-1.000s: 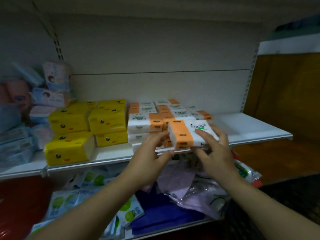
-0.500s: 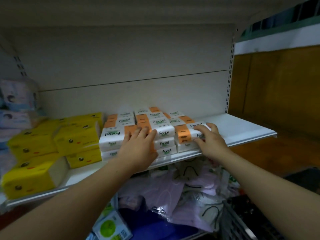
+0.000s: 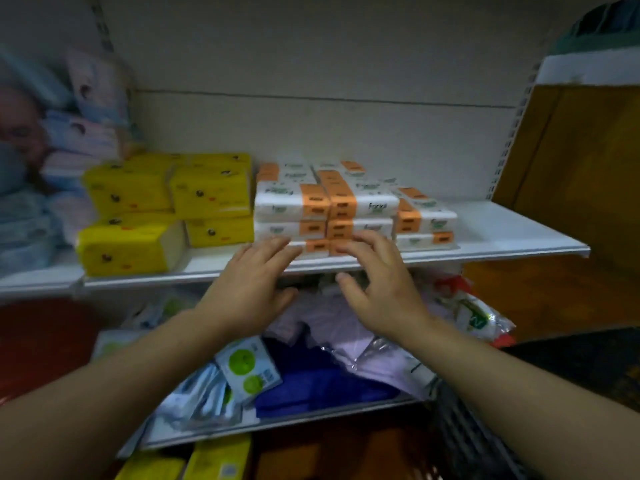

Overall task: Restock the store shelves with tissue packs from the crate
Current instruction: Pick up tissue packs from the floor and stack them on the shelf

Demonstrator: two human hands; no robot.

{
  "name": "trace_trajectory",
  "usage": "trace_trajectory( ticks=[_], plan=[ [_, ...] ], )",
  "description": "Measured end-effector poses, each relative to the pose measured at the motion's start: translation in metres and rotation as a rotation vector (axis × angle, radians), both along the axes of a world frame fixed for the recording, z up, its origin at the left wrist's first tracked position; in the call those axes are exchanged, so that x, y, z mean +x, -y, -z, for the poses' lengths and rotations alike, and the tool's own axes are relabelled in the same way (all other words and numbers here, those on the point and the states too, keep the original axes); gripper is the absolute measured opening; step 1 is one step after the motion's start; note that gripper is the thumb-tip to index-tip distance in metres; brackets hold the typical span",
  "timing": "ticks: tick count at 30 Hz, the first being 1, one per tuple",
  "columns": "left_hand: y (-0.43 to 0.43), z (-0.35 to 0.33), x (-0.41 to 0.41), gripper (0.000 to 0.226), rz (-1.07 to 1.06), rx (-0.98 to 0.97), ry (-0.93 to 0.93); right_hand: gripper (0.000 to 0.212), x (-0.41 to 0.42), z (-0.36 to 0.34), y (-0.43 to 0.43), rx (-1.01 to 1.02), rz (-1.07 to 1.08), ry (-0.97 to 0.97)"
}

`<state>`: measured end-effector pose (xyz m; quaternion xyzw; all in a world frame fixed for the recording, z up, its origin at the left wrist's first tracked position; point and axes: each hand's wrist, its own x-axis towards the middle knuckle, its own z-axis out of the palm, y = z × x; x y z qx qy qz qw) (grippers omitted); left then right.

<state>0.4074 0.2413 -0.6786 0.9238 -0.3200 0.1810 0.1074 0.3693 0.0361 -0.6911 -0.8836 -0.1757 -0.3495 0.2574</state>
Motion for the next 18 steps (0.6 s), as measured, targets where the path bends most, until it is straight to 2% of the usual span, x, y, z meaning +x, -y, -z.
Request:
trace_trajectory(
  ticks=[7, 11, 14, 16, 18],
  plan=[
    [-0.095, 0.094, -0.048, 0.059, -0.182, -0.186, -0.216, 0.038, -0.014, 0.085, -0.107, -0.072, -0.27, -0.378],
    [-0.122, 0.172, -0.071, 0.056, -0.348, -0.258, -0.515, 0.035, -0.012, 0.159, -0.137, -0.152, -0.317, -0.751],
    [-0.131, 0.223, -0.084, 0.058, -0.45, -0.263, -0.687, 0.042, -0.01, 0.21, -0.148, -0.227, -0.33, -1.025],
    [-0.134, 0.248, -0.089, 0.062, -0.494, -0.267, -0.796, 0.048, -0.009, 0.239, -0.15, -0.257, -0.319, -1.15],
    [-0.136, 0.264, -0.089, 0.057, -0.535, -0.281, -0.867, 0.049, -0.006, 0.262, -0.15, -0.262, -0.291, -1.227]
  ],
)
